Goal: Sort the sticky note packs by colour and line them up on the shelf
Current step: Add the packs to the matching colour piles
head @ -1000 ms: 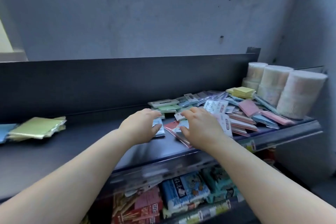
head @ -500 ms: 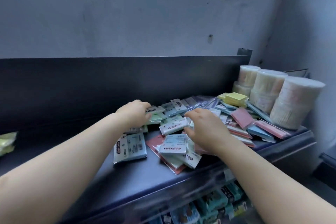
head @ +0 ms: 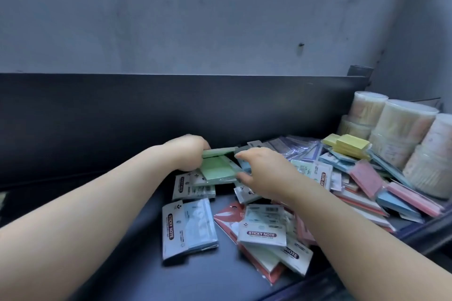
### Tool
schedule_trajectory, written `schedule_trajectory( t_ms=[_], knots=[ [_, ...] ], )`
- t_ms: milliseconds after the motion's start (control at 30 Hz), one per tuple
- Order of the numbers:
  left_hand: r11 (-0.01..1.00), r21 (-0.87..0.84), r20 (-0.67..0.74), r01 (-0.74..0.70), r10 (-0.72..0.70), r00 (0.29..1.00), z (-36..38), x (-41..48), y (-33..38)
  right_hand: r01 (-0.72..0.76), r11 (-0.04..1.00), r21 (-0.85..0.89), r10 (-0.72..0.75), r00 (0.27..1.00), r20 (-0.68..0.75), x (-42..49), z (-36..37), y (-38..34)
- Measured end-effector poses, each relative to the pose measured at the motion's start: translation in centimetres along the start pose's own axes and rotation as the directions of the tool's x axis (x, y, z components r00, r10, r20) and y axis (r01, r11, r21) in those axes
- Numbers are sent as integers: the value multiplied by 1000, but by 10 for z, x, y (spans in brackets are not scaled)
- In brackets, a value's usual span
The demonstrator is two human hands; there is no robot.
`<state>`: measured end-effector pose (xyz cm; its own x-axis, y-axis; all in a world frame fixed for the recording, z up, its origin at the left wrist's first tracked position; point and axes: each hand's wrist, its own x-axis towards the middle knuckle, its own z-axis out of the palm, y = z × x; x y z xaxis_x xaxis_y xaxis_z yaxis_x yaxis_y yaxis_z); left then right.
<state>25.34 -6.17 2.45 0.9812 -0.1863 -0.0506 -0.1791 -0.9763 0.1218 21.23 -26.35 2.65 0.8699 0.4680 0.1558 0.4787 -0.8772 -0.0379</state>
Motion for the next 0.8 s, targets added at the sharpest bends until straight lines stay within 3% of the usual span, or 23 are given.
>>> schedule_trajectory(
  t_ms=[167, 333, 467, 600, 800],
  knots=[
    [990, -111, -245, 83, -108, 964, -9, -21, -14, 140, 986, -96, -121, 977, 178, 21, 9, -13],
    [963, -214, -354, 164, -233, 906, -22, -74, -29, 260, 957, -126, -222, 941, 254, 33, 11, -22],
    [926, -295, -384, 237, -342, 858, -22, -122, -31, 279, 954, -110, -255, 948, 192, 40, 13, -24],
    [851, -421, -386, 312, -480, 788, -11, -163, -25, 252, 945, -208, -240, 967, 79, 35, 17, -28],
    [687, -656, -333, 313, -636, 696, 6, -220, -8, 304, 953, 8, -303, 945, 126, 20, 18, -25]
  ],
)
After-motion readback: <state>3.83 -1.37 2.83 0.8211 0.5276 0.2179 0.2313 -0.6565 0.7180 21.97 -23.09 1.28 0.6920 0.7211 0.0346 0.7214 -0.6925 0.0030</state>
